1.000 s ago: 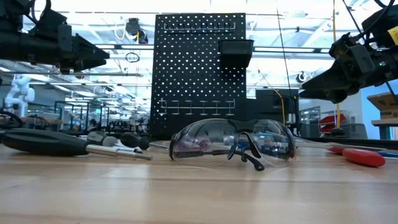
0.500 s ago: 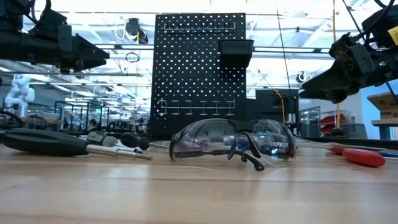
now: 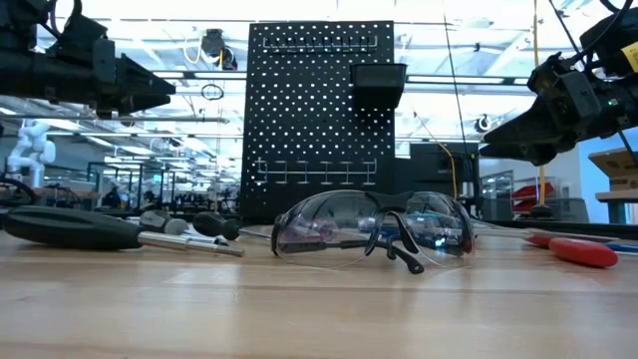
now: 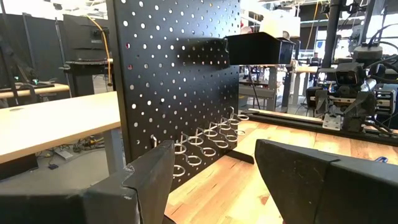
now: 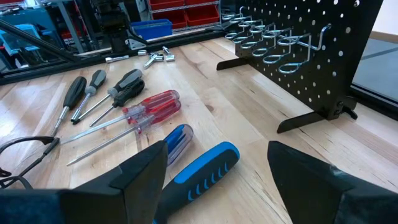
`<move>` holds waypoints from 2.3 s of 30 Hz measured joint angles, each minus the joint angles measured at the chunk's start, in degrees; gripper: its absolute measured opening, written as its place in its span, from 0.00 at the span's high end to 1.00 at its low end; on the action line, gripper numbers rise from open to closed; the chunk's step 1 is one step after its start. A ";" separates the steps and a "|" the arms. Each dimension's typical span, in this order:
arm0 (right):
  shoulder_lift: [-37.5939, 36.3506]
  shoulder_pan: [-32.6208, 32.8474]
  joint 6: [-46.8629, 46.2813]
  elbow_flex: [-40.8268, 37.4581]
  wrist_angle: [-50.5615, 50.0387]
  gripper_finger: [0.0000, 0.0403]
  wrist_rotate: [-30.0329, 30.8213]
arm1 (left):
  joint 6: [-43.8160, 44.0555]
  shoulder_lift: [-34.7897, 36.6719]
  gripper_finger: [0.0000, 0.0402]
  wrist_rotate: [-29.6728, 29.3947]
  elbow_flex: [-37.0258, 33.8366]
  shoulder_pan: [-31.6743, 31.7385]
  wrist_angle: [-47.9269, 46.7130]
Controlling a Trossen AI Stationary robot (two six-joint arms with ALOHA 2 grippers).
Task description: Hang tools onto peg board
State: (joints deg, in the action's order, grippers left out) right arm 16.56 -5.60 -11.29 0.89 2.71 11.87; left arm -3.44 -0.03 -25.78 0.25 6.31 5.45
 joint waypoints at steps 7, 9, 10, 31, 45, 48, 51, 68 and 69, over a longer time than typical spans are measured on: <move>0.01 0.00 0.00 0.00 0.00 0.33 -0.01 | 0.00 0.00 0.43 0.00 0.00 -0.02 0.00; 0.00 -0.01 0.00 -0.01 0.01 0.33 0.00 | 0.00 0.00 0.43 -0.02 0.00 -0.02 0.00; 0.01 -0.01 0.00 -0.01 -0.02 0.33 0.00 | 0.00 0.00 0.43 -0.01 0.02 0.00 0.00; 0.01 0.01 0.00 0.01 -0.01 0.33 -0.02 | 0.00 0.00 0.43 -0.02 0.00 -0.02 0.00; 0.02 -0.01 0.00 0.01 -0.02 0.33 -0.02 | 0.00 0.00 0.43 -0.01 0.01 -0.01 0.00; 0.00 -0.01 0.00 0.00 0.00 0.33 -0.01 | 0.00 0.00 0.43 0.00 0.00 -0.02 0.00; 0.00 -0.01 0.00 0.00 0.00 0.33 0.00 | 0.00 0.00 0.43 0.00 0.00 0.00 0.00; 0.04 -0.03 -4.32 -0.14 9.08 0.33 3.20 | 0.00 0.00 0.43 -0.01 0.00 0.00 0.03; -0.01 -0.03 -7.03 -0.13 11.16 0.33 4.34 | 0.01 0.00 0.43 -0.01 0.00 0.00 0.05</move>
State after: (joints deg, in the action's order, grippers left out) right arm 16.55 -5.63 -18.32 0.77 13.87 16.22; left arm -3.44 -0.03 -25.79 0.25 6.30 5.50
